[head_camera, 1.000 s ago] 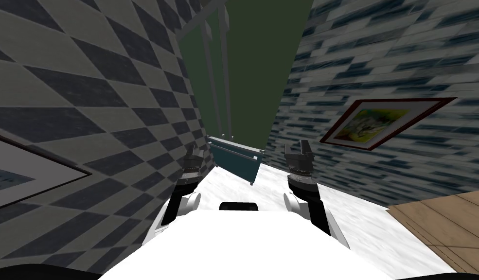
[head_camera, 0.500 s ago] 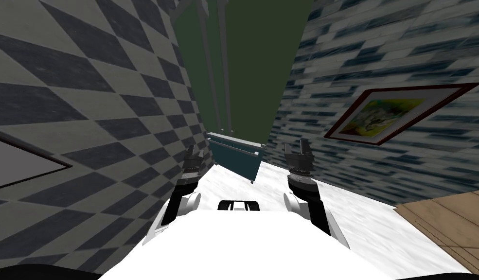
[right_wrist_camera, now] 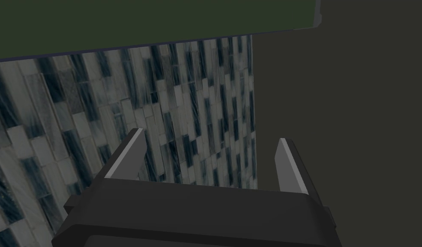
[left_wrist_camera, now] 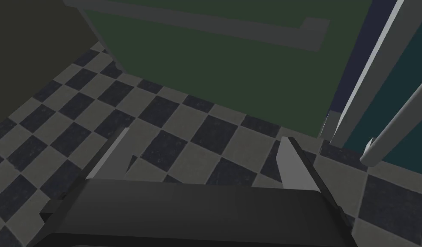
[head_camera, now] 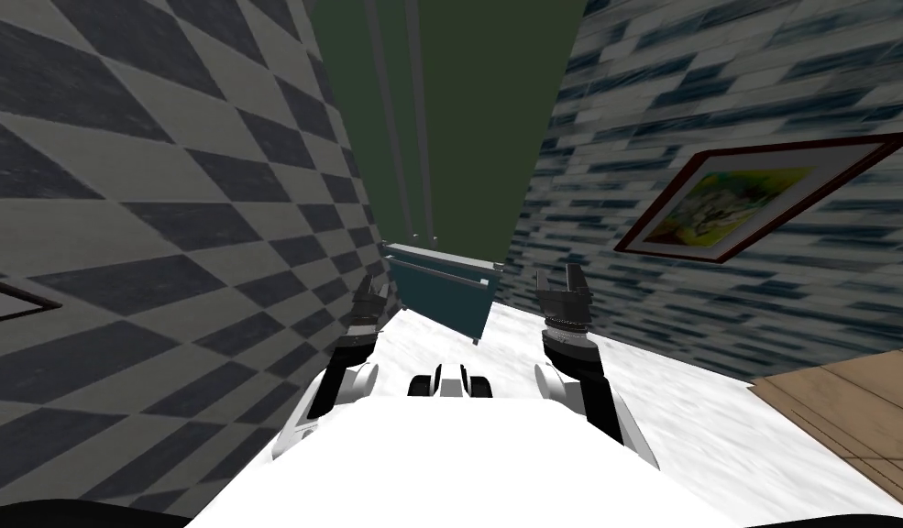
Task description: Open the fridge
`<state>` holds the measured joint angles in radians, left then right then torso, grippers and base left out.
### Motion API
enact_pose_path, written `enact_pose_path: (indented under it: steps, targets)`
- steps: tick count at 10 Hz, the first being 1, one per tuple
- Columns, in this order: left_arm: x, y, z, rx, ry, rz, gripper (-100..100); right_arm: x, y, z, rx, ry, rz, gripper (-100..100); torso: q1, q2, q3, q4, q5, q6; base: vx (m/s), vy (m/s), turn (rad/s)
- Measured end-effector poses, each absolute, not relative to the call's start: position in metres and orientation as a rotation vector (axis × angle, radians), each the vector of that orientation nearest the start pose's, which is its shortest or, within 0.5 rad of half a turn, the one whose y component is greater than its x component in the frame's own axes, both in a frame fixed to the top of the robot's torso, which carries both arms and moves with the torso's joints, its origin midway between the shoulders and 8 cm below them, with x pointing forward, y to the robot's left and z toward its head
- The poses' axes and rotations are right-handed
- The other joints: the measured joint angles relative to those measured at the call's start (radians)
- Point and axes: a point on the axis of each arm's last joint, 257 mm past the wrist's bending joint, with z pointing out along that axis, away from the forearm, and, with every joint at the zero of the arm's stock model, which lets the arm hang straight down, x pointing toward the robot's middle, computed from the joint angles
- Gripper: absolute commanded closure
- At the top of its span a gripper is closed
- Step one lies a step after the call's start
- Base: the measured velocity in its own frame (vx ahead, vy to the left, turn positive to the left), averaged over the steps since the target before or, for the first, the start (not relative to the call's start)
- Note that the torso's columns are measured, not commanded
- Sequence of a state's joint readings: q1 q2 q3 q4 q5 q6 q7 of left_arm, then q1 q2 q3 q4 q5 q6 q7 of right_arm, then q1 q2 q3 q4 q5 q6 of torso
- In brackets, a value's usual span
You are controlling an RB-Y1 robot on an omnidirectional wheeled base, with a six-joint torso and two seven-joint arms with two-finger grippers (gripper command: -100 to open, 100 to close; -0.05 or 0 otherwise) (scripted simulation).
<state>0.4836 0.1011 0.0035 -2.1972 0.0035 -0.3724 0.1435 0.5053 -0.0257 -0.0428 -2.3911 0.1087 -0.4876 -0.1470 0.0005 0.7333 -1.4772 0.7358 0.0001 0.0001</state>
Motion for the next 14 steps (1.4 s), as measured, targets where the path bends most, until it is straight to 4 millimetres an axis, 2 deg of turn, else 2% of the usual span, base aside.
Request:
enact_pose_path:
  steps: [14]
  targets:
    - [0.419, 0.251, -0.125, -0.894, 0.949, -1.366, -100, 0.322, -0.271, 0.068, 0.544, 0.601, 1.345, 0, 0.000, 0.005, 0.001, 0.002, 0.000, 0.000, 0.072, 0.009, -0.061]
